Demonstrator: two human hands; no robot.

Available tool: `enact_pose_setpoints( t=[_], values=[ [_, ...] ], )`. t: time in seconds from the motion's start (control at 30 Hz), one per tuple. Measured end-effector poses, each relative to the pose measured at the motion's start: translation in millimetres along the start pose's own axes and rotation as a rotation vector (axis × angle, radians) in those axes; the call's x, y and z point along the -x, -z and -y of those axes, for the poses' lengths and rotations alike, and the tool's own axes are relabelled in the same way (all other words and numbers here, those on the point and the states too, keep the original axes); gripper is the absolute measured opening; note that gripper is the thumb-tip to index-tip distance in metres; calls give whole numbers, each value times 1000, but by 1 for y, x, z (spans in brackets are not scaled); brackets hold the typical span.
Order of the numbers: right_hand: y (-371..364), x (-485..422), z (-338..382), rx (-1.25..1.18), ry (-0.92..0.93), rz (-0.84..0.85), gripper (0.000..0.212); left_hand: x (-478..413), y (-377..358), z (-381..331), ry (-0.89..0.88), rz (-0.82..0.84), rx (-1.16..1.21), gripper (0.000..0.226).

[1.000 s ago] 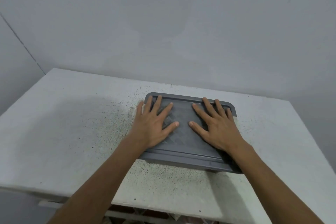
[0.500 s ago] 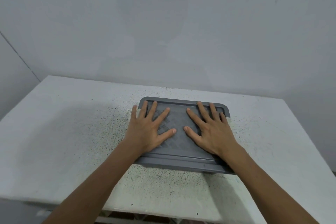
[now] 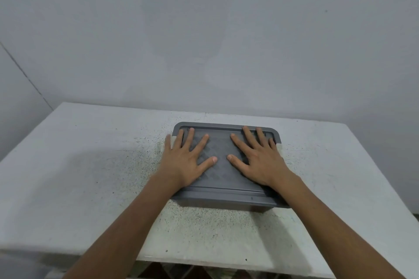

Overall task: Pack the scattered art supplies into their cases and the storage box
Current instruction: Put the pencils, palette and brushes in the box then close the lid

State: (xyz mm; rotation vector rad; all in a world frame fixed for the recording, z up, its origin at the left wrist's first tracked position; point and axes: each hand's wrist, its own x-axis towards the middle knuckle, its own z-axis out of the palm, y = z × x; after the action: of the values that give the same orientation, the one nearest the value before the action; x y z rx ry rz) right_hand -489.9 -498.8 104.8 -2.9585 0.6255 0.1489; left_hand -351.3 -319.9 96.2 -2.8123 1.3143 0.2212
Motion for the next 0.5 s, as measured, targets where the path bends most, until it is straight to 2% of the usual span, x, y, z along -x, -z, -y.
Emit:
enact_pose_setpoints(
  t=[0.13,0.3,0.5],
  values=[
    [-3,13,3,-8,9,-16,88,13,-9,-7,1,-30,26,73],
    [-2,42,7,-94,33,15,85,40,-11,-2,-68,-61,102,94],
    [-17,72,15,-22,42,-34,87,67,-25,0,-103,-199,11,80]
  ],
)
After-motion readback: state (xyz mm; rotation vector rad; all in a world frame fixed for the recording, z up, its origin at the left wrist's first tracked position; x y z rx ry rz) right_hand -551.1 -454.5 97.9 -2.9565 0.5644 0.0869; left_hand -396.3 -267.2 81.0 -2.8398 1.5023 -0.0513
